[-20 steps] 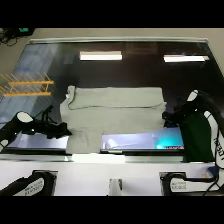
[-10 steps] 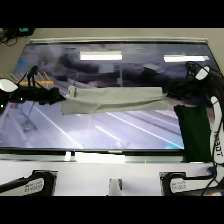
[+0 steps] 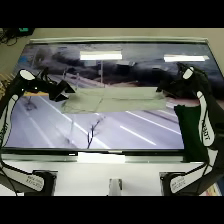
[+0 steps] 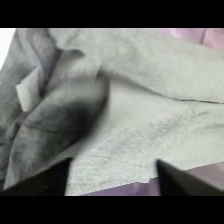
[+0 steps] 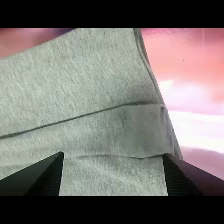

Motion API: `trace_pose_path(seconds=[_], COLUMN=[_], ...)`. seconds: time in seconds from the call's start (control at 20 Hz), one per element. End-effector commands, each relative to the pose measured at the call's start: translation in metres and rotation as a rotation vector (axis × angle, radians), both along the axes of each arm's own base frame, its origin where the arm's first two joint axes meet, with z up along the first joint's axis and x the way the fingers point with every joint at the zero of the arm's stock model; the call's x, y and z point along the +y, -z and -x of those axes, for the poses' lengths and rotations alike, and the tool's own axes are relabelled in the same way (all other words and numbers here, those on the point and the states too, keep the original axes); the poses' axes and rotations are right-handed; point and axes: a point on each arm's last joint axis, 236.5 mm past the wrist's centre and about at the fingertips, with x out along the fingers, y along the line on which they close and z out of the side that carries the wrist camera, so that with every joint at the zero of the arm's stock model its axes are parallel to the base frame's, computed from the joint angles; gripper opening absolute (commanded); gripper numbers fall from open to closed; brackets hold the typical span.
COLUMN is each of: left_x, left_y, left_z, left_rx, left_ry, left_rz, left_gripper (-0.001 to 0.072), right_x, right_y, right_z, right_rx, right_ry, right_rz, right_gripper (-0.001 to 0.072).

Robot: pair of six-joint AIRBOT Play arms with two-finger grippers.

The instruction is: Fold the shirts.

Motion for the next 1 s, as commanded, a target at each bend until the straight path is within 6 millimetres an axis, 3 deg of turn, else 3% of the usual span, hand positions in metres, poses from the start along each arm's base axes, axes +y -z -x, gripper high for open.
trace_pose_path(seconds=[0.0, 0.15, 0.25, 0.35, 0.45, 0.55, 0.7, 0.75, 0.85, 0.95], left_x=[0.005, 0.015, 0.011, -0.003, -0.024, -0.046, -0.076, -0.084, -0.098, -0.108], left_y=[-0.003, -0.062, -0.101, -0.134, -0.158, -0.172, -0.175, -0.174, -0.172, -0.168], left_z=[-0.003, -0.017, -0.019, -0.015, -0.005, 0.005, 0.015, 0.018, 0.023, 0.026], left_rx=[0.035, -0.126, -0.223, -0.300, -0.359, -0.395, -0.402, -0.402, -0.398, -0.390], left_ry=[-0.017, -0.001, 0.023, 0.053, 0.100, 0.155, 0.217, 0.234, 0.265, 0.286], left_rz=[0.023, -0.002, -0.018, -0.024, -0.027, -0.026, -0.014, -0.011, -0.005, -0.001], left_gripper=[0.0674, 0.0530, 0.0530, 0.0529, 0.0530, 0.0530, 0.0530, 0.0530, 0.0530, 0.0530], right_x=[-0.004, -0.044, -0.052, -0.043, -0.016, 0.005, 0.023, 0.027, 0.029, 0.027], right_y=[-0.008, -0.013, 0.002, 0.023, 0.035, 0.045, 0.056, 0.056, 0.055, 0.045], right_z=[-0.005, 0.000, 0.014, 0.025, 0.025, 0.021, 0.017, 0.014, 0.010, 0.008], right_rx=[-0.020, 0.006, 0.081, 0.156, 0.180, 0.187, 0.194, 0.186, 0.174, 0.152], right_ry=[-0.041, 0.076, 0.102, 0.079, 0.037, 0.015, 0.014, 0.011, 0.028, 0.022], right_rz=[-0.002, -0.056, -0.109, -0.138, -0.213, -0.239, -0.237, -0.234, -0.235, -0.231], right_gripper=[0.0659, 0.0664, 0.0665, 0.0667, 0.0667, 0.0667, 0.0656, 0.0499, 0.0020, 0.0019])
